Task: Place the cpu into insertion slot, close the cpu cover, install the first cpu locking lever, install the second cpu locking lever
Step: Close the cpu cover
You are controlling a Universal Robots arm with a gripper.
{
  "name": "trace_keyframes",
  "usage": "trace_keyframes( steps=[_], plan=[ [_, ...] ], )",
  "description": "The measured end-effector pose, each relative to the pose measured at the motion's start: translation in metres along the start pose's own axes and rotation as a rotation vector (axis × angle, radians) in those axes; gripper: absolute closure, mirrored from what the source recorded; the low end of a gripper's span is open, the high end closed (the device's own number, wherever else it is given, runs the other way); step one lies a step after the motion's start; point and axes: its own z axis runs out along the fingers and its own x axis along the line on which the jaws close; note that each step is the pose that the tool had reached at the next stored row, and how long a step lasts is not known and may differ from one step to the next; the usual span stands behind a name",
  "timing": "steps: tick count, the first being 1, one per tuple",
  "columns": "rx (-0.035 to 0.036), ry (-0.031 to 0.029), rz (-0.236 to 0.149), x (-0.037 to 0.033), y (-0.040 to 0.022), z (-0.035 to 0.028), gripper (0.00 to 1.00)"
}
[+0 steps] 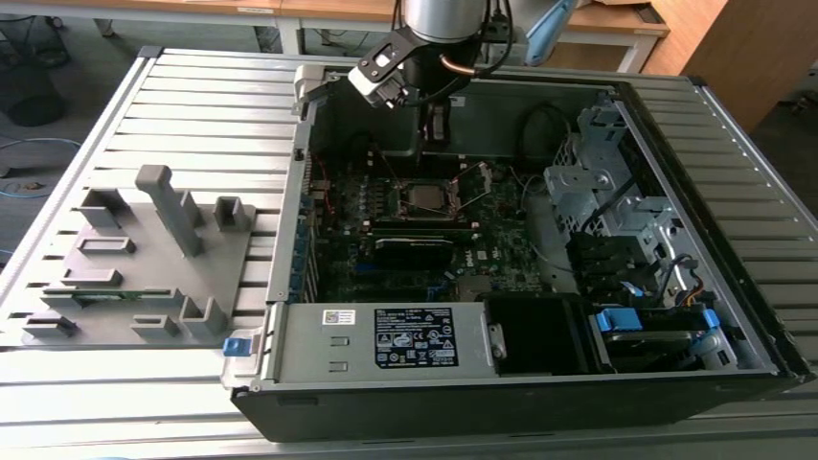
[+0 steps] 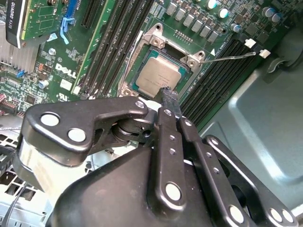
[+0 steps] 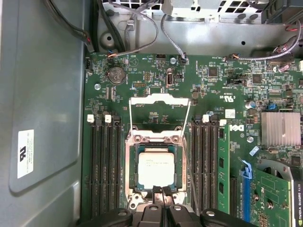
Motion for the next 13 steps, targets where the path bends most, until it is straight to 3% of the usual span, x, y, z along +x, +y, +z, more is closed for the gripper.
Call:
trace_keyframes(
  steps=[13],
  plan=[
    [0.0001, -0.0002, 0.0, -0.0001, 0.0001, -0.0021, 0.9]
  ],
)
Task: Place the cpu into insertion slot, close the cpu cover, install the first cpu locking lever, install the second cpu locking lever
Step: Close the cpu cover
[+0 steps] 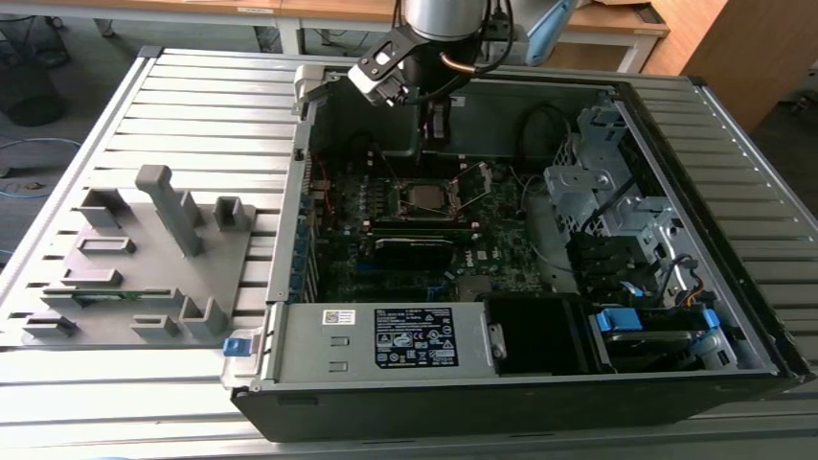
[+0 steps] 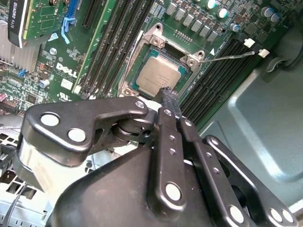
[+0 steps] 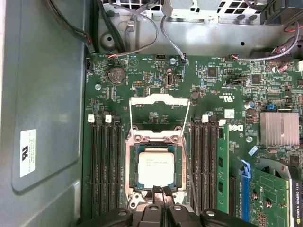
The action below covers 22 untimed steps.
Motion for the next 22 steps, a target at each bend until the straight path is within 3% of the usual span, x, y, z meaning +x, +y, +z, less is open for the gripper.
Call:
trace_keyframes(
  steps=[7, 22],
  plan=[
    [0.0, -0.0001, 0.0, 0.0, 0.0013, -0.0005, 0.9],
    [-0.0001, 0.0002, 0.0, 0.0001, 0.0149, 0.0, 0.9]
  ],
)
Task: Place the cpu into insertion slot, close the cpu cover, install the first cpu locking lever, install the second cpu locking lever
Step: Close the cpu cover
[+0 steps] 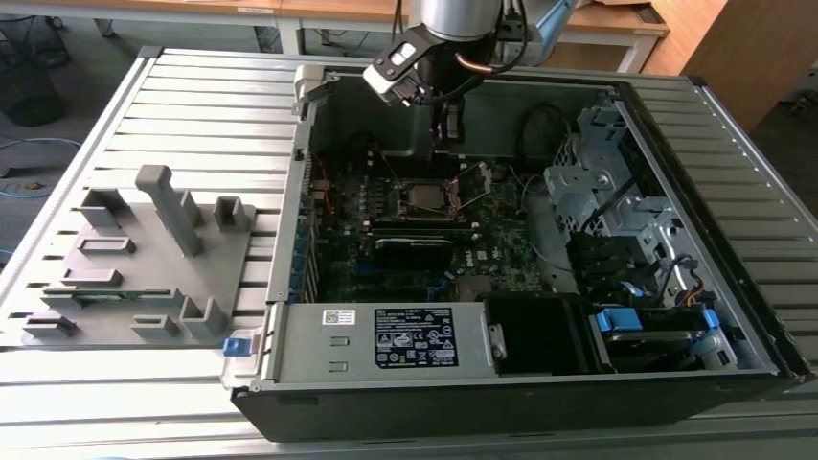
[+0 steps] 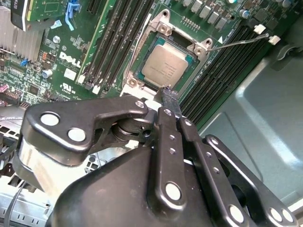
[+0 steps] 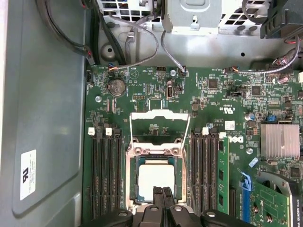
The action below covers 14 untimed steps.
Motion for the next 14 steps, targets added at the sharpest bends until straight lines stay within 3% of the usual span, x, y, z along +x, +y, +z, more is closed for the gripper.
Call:
trace_keyframes(
  steps=[14],
  plan=[
    [-0.0001, 0.0, 0.0, 0.0, 0.0015, 0.0001, 0.9]
  ],
)
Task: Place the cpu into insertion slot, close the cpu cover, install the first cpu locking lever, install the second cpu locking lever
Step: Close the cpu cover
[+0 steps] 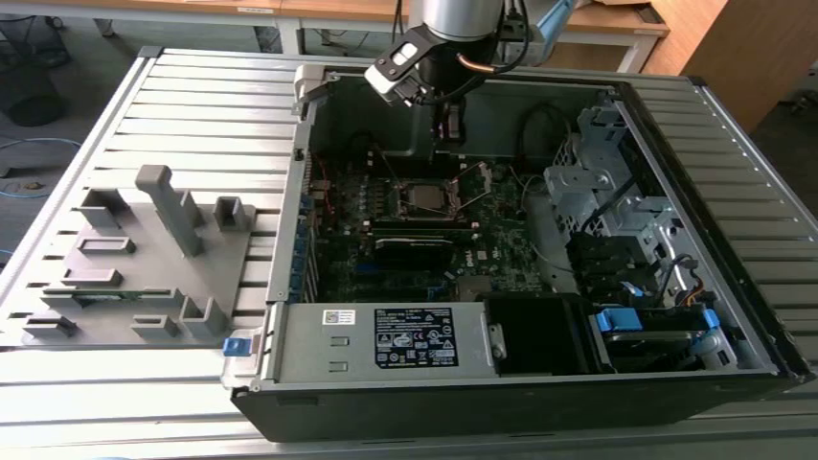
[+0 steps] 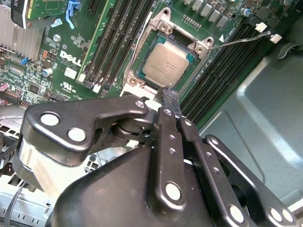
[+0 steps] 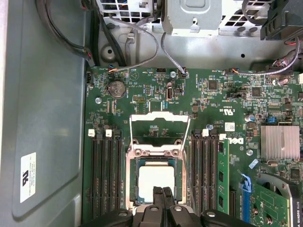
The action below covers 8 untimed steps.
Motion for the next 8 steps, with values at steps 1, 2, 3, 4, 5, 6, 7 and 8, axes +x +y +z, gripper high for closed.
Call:
trace_keyframes(
  steps=[1, 2, 3, 4, 5, 6, 7, 8],
  plan=[
    [0.0, -0.0001, 0.0, 0.0, 0.0002, 0.0, 0.9],
    [0.0, 0.0, 0.0, 0.0, 0.0004, 0.0, 0.9],
    [0.0, 0.0, 0.0, 0.0, 0.0007, 0.0, 0.9],
    [0.0, -0.0001, 0.0, 0.0, 0.001, 0.0001, 0.9],
    [0.0001, 0.0, 0.0, 0.0, 0.0013, 0.0001, 0.9],
    [0.0, -0.0001, 0.0, 0.0, 0.0016, 0.0001, 0.9],
    [0.0001, -0.0001, 0.0, 0.0, 0.0019, 0.0001, 0.9],
    [0.0001, -0.0001, 0.0, 0.0, 0.0022, 0.0002, 0.9]
  ],
)
